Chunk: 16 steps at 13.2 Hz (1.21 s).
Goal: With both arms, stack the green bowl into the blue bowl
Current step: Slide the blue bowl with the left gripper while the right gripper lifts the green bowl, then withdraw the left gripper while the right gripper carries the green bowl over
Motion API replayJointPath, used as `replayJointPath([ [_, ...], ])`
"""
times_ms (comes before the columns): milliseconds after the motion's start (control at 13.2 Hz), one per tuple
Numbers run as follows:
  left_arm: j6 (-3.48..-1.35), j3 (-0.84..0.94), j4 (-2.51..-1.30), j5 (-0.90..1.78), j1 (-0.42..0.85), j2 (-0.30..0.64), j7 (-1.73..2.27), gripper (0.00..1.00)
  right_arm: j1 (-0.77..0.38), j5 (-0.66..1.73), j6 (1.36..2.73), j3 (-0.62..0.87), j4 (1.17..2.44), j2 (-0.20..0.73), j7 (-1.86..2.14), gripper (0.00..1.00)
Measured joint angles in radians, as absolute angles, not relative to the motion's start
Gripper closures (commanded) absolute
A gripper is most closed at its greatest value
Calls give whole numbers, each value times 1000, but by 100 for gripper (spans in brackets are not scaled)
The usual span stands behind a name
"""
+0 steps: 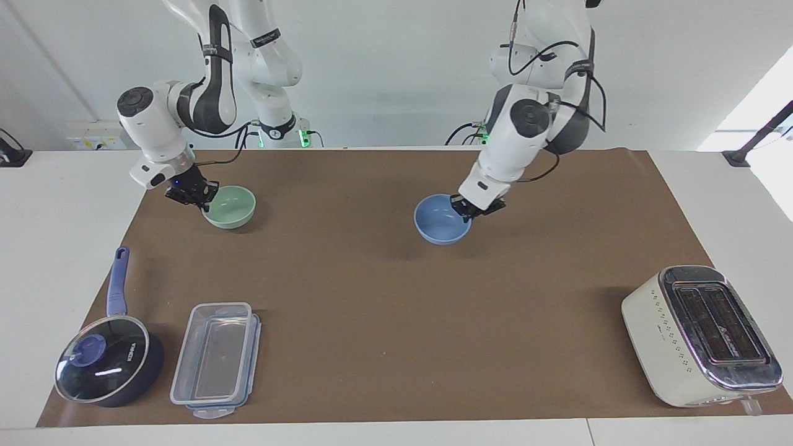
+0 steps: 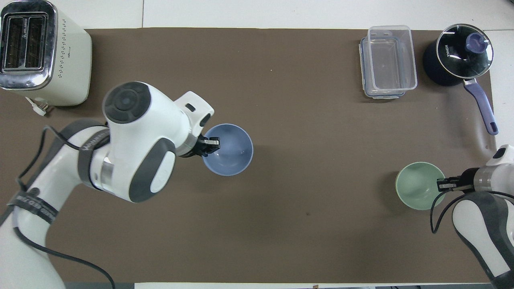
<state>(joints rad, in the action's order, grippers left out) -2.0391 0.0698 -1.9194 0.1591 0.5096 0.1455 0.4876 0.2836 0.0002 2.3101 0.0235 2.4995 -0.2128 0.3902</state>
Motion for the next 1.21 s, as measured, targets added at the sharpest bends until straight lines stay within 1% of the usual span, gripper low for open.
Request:
replayJointPath([
  [227, -2186, 70, -1992, 160, 630, 178, 585, 100, 201, 0, 2215, 29, 2377, -217, 291, 100],
  [455, -2233, 69, -2003, 160, 663, 222, 601, 100, 61, 0, 2068, 35, 2227, -220, 96, 100],
  [530, -2235, 67, -2003, 160, 663, 224, 601, 82, 22, 0, 2031, 37, 2190, -220, 43, 100],
  [606, -2235, 64, -2003, 160, 662, 224, 600, 20, -12, 0, 2000, 38, 2157, -217, -6, 100],
  [682, -2235, 63, -2002, 160, 662, 224, 600, 0, -39, 0, 1980, 39, 2132, -210, -49, 100],
  [985, -2205, 53, -1991, 160, 654, 211, 600, 0, -130, 9, 1965, 41, 2090, -183, -214, 100],
  [1061, -2151, 48, -1974, 160, 627, 192, 595, 0, -147, 33, 1974, 42, 2090, -177, -238, 100],
  [1212, -1957, 39, -1895, 160, 491, 114, 521, 0, -189, 76, 1991, 42, 2090, -157, -294, 100],
])
